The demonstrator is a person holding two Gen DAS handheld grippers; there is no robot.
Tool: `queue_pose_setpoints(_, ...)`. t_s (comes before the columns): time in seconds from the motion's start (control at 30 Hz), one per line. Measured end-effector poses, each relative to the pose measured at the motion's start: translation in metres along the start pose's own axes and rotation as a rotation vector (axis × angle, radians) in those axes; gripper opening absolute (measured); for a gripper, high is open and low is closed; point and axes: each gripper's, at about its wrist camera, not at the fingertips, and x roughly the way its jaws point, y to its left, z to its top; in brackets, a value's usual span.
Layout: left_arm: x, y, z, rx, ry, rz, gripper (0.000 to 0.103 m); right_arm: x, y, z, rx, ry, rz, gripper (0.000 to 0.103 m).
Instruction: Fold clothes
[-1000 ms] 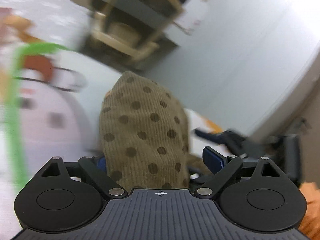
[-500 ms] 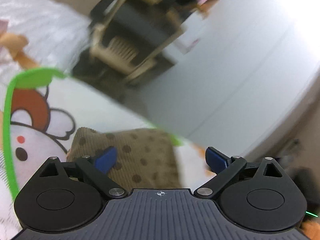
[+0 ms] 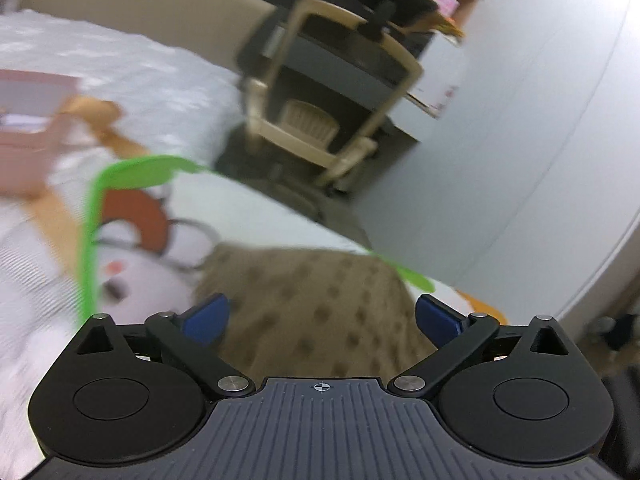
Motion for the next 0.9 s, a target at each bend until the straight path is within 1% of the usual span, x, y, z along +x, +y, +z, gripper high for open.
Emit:
queue_pose_setpoints(0.07, -0.019, 0.002, -0.015, 0.026, 0.002, -0.023, 0.103, -0.021, -0.012, -0.003, 0.059, -0.055, 0.040, 0.103)
queue_pose_setpoints(0.13, -0.030, -0.001, -0.028, 0.089, 0.024, -0.026, 0.103, -0.040, -0.027, -0.005, 0.116, -0.109, 0.023, 0.103)
queue_pose_setpoints(0.17, -0.032, -0.004, -0.033, 0.130, 0.036, -0.017, 0.103, -0.049, -0.035, -0.006, 0.139, -0.141, -0.010, 0.103)
queue_pose_setpoints(0.23, -0.032, -0.011, -0.044, 0.212, 0.046, 0.022, 0.103, -0.058, -0.046, -0.005, 0.173, -0.196, -0.107, 0.103)
queue_pose_setpoints(0.3, -0.025, -0.013, -0.056, 0.272, 0.089, 0.076, 0.103, -0.054, -0.055, -0.008, 0.183, -0.191, -0.210, 0.103)
queue_pose_setpoints(0.33, -0.022, -0.013, -0.062, 0.300, 0.116, 0.104, 0.103, -0.047, -0.059, -0.010, 0.177, -0.161, -0.256, 0.103)
queue_pose_setpoints(0.37, -0.018, -0.014, -0.068, 0.329, 0.142, 0.133, 0.103, -0.037, -0.063, -0.012, 0.165, -0.126, -0.282, 0.103)
queue_pose_setpoints(0.4, -0.017, -0.013, -0.074, 0.356, 0.162, 0.153, 0.103, -0.030, -0.060, -0.016, 0.146, -0.097, -0.287, 0.103)
queue_pose_setpoints(0.47, -0.023, -0.010, -0.084, 0.401, 0.178, 0.171, 0.103, -0.017, -0.053, -0.024, 0.106, -0.041, -0.291, 0.103)
queue_pose_setpoints(0.57, -0.037, -0.005, -0.087, 0.415, 0.190, 0.196, 0.103, -0.013, -0.043, -0.027, 0.106, -0.036, -0.286, 0.103)
queue_pose_setpoints(0.67, -0.046, 0.004, -0.089, 0.408, 0.211, 0.227, 0.103, -0.019, -0.046, -0.028, 0.093, -0.021, -0.276, 0.103)
queue_pose_setpoints(0.7, -0.051, 0.006, -0.089, 0.397, 0.214, 0.222, 0.103, -0.019, -0.045, -0.027, 0.088, -0.013, -0.268, 0.103)
queue_pose_setpoints(0.8, -0.063, 0.010, -0.092, 0.384, 0.224, 0.227, 0.103, -0.033, -0.039, -0.040, 0.051, 0.009, -0.272, 0.103)
queue_pose_setpoints(0.87, -0.069, 0.009, -0.091, 0.364, 0.230, 0.184, 0.103, -0.038, -0.036, -0.042, 0.017, 0.016, -0.286, 0.103)
queue_pose_setpoints(0.9, -0.074, 0.006, -0.091, 0.359, 0.224, 0.158, 0.103, -0.046, -0.034, -0.045, 0.007, 0.002, -0.293, 0.103)
